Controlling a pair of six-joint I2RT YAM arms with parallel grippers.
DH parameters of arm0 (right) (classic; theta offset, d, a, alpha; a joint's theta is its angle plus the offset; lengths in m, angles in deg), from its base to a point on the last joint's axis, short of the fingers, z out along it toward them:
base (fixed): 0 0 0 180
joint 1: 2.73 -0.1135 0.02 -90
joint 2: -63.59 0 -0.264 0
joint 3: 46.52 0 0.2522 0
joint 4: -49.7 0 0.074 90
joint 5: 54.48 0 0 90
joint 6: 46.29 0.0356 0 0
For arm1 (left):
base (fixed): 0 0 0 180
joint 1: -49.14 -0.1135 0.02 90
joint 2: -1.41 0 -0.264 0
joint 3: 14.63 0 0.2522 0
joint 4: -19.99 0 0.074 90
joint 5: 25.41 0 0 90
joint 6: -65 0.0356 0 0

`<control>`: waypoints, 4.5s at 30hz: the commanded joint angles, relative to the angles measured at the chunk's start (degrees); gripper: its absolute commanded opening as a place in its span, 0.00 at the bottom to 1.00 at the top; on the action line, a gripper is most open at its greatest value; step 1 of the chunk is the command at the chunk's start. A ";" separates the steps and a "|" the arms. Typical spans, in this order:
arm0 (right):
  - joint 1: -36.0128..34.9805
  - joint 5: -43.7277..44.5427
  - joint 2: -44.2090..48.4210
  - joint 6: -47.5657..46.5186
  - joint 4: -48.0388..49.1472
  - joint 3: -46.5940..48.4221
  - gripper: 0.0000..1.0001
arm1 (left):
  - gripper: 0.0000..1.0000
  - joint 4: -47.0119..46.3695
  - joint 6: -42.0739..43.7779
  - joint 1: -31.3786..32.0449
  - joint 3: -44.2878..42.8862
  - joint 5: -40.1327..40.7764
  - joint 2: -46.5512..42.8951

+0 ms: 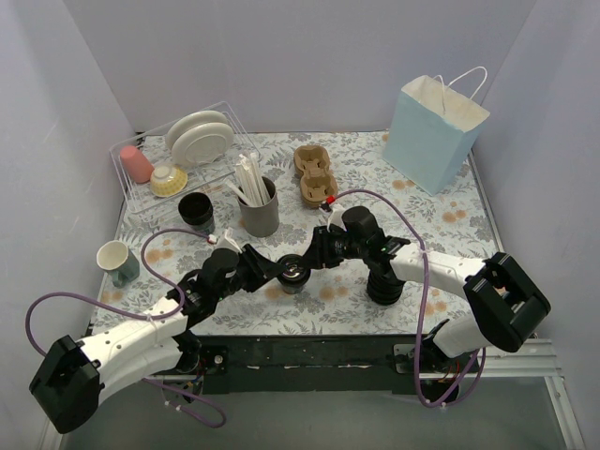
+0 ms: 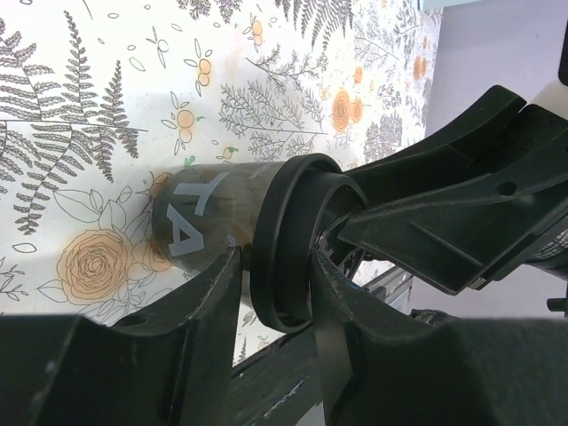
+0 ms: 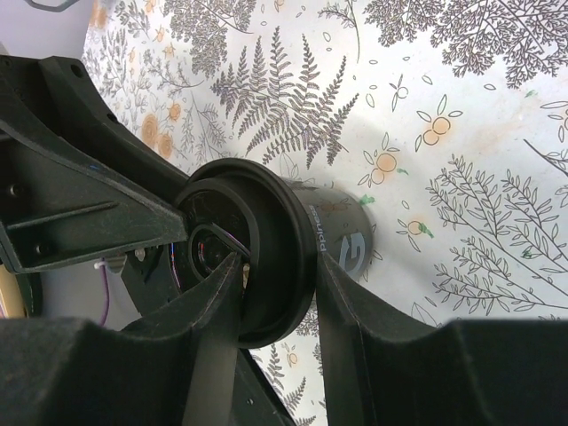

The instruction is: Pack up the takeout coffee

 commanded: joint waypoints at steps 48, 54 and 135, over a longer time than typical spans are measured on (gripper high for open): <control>2.39 4.65 -4.88 -9.50 -11.07 -3.88 0.29 | 0.42 16.40 7.38 -5.59 -5.54 -1.62 5.47; 2.66 4.38 -6.20 -8.88 -8.35 -7.57 0.28 | 0.32 18.61 4.03 -6.03 -2.29 -1.61 8.47; 10.56 0.34 -7.96 -13.01 -8.87 -7.05 0.25 | 0.20 22.84 8.78 0.48 -17.94 8.86 33.78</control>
